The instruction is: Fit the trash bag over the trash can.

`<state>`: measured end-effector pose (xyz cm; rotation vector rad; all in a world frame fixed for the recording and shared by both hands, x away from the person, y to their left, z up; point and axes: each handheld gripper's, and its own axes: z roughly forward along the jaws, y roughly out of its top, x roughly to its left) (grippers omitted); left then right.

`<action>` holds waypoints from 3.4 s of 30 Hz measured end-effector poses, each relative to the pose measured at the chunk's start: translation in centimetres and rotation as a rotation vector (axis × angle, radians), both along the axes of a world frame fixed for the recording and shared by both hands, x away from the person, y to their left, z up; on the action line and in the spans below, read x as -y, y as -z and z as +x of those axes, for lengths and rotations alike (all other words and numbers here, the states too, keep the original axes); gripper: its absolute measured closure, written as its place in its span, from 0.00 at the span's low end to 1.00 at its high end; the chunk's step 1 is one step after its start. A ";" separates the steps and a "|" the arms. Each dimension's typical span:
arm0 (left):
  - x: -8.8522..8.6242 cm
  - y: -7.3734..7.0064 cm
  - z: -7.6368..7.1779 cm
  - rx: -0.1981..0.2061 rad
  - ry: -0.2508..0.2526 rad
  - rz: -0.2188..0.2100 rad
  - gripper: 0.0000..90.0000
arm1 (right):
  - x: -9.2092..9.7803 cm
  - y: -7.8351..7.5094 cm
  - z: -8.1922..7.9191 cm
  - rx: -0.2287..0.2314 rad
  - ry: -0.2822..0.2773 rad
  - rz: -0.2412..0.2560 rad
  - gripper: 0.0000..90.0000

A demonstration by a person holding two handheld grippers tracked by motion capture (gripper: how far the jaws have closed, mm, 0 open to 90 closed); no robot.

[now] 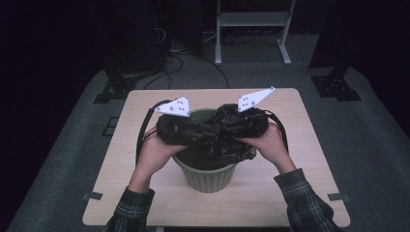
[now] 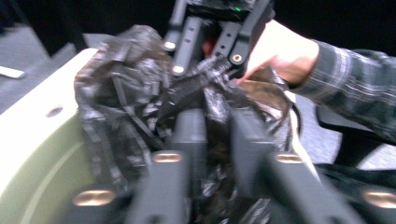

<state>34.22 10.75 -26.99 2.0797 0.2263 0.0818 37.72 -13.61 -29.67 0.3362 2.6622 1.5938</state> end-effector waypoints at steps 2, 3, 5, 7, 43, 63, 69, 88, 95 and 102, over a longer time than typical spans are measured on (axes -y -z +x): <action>-0.2 0.2 -0.1 0.010 -0.015 0.018 1.00 | 0.2 -0.1 -0.2 0.005 0.003 -0.005 0.90; -0.5 0.4 -0.1 0.012 -0.027 0.026 1.00 | 0.6 -0.1 -0.3 0.012 0.008 -0.006 0.86; -1.4 0.6 -0.1 0.008 -0.048 0.014 1.00 | 1.6 -0.3 -0.6 0.020 0.034 0.011 0.83; -2.4 0.8 0.0 0.006 -0.065 0.004 1.00 | 2.9 -0.5 -0.8 0.024 0.055 0.020 0.83; -4.2 0.6 -0.4 0.017 -0.100 -0.036 0.61 | 4.2 0.2 -0.3 -0.017 0.086 0.022 1.00; 1.1 -1.1 5.3 0.022 -0.093 0.008 0.55 | 3.9 0.5 -0.3 -0.016 0.065 0.032 1.00; 2.6 -0.1 6.7 -0.054 -0.082 0.055 0.66 | 4.1 0.4 -0.4 -0.013 0.059 0.043 1.00; 0.5 -0.3 5.3 -0.039 -0.081 0.022 1.00 | 5.7 -0.1 0.3 -0.038 0.135 0.136 0.73; 0.1 -0.2 5.2 -0.034 -0.086 0.014 1.00 | 4.8 0.0 0.7 -0.024 0.130 0.130 1.00; -2.8 0.0 4.9 -0.023 -0.138 -0.029 1.00 | 5.7 0.1 0.2 -0.017 0.139 0.114 1.00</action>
